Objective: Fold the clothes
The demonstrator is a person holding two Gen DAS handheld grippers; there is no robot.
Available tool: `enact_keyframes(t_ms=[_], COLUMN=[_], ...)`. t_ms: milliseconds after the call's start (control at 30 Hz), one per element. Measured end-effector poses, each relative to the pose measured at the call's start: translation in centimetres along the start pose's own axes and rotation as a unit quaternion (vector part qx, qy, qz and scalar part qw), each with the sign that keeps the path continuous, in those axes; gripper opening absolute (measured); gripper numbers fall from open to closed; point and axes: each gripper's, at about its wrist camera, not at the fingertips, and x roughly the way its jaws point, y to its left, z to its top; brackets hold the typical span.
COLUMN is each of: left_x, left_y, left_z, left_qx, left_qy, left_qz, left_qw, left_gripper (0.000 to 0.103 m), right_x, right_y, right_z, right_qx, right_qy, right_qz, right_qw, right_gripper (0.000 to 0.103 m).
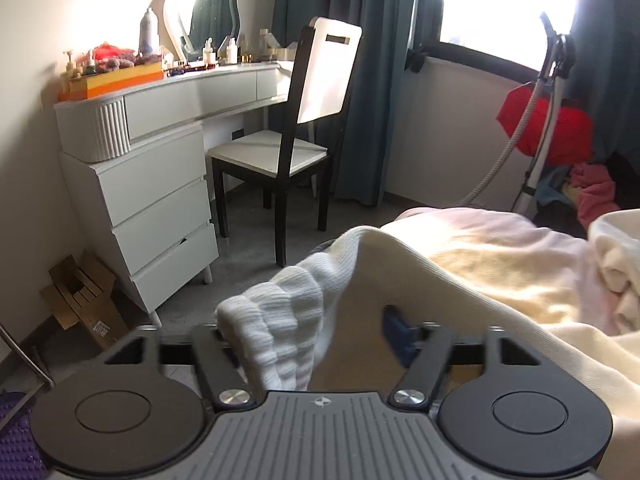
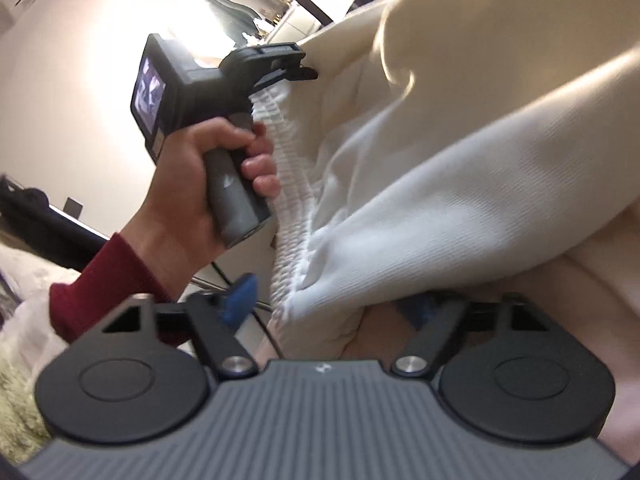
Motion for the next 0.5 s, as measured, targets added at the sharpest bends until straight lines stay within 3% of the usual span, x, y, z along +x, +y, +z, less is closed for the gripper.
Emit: enact_keyframes(t_ms=[133,233,500], left_x=[-6.5,-11.9,-27.9], left_y=[-1.4,-3.2,-10.7], left_z=[-1.1,-2.3,-8.8], left_qx=[0.027,0.045,0.077], left_qy=[-0.034,-0.052,-0.132], left_qz=[-0.007,-0.026,-0.104], left_qw=[0.9990,0.9973,0.9827], left_gripper=[0.099,0.099,0.099], right_x=[-3.7,-7.8,-19.2], right_y=[1.5,2.6,3.1], right_z=[-0.4,-1.2,-3.3], right_qx=[-0.040,-0.093,-0.218], right_qy=[-0.021,-0.054,-0.152], right_qz=[-0.028,-0.067,-0.183], right_qw=[0.999,0.992,0.946], right_gripper=[0.083,0.083,0.083])
